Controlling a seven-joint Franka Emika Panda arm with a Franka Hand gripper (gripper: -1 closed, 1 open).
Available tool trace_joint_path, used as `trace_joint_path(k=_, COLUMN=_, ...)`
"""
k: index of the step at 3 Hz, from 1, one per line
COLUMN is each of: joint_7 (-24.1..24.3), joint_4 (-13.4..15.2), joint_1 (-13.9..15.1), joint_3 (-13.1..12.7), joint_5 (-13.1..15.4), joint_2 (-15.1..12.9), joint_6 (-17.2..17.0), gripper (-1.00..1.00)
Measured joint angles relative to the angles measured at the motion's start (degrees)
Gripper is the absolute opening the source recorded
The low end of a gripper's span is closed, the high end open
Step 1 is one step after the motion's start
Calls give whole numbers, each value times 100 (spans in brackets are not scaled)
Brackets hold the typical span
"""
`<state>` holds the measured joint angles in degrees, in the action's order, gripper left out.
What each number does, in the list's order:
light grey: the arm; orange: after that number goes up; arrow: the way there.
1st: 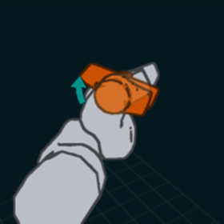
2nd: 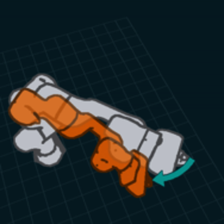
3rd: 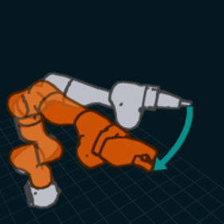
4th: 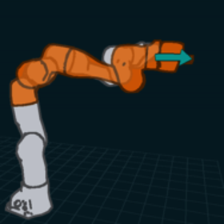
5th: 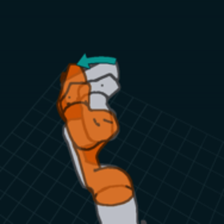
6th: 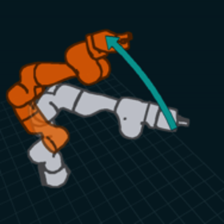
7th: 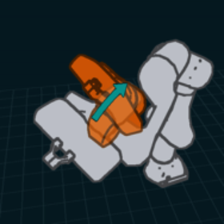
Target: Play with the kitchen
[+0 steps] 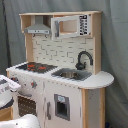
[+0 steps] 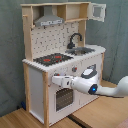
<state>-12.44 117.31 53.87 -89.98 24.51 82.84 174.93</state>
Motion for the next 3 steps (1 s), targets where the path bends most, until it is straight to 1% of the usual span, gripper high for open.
trace_joint_path(k=1, joint_7=632, joint_4=-7, joint_1=2, joint_3=0, joint_5=-17, joint_2=0, joint_6=4, gripper=-100)
trace_joint_path(k=3, joint_7=2120, joint_4=-21, joint_1=9, joint_3=0, joint_5=-86, joint_2=-1, joint_6=17, gripper=-100)
